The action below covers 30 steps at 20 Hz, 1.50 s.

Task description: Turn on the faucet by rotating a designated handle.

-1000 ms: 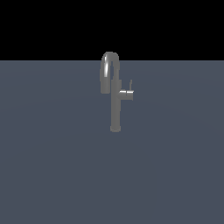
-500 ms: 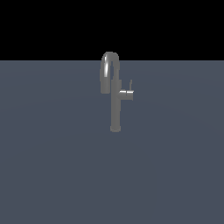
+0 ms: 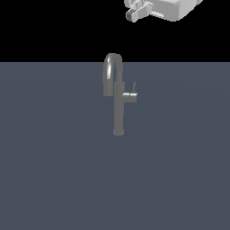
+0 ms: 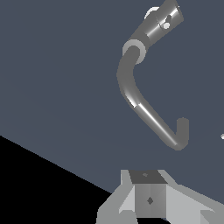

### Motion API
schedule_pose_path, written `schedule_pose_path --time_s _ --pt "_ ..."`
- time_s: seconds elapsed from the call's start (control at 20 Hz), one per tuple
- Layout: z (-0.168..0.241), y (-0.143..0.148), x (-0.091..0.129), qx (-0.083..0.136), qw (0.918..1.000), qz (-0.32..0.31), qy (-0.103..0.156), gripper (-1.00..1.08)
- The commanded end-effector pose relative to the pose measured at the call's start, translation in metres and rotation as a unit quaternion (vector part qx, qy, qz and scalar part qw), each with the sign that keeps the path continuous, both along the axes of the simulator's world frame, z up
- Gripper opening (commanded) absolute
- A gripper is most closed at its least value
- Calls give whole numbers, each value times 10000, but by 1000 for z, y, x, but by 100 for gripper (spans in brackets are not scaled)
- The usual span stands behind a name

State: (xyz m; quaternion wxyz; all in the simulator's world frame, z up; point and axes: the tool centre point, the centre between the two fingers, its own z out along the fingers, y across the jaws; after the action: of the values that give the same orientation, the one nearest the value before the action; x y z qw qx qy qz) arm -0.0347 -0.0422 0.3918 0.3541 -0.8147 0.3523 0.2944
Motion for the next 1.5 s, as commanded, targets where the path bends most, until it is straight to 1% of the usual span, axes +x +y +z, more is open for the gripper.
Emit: schedule_pose_path --time_s 0.0,0.2,0.4,0.55,0.7,0.85,1.05,1.2,1.35,1.45 --pt "-14 -6 12 281 9989 -277 233 -100" --pt "-39 -15 30 727 9929 -722 608 -100" --pt "-66 -22 45 1178 9811 -1173 989 -100" --pt "-88 -27 54 1520 9683 -1516 1279 -100" --pt "-111 -31 61 1855 9523 -1853 1565 -100" --pt "-132 -33 67 2142 9356 -2143 1811 -100" --pt "-154 -34 71 2443 9153 -2446 2068 -100" --pt "-167 -34 73 2608 9027 -2612 2210 -100" --pt "-176 -33 74 2723 8935 -2725 2307 -100" --pt "-179 -32 74 2772 8895 -2773 2348 -100"
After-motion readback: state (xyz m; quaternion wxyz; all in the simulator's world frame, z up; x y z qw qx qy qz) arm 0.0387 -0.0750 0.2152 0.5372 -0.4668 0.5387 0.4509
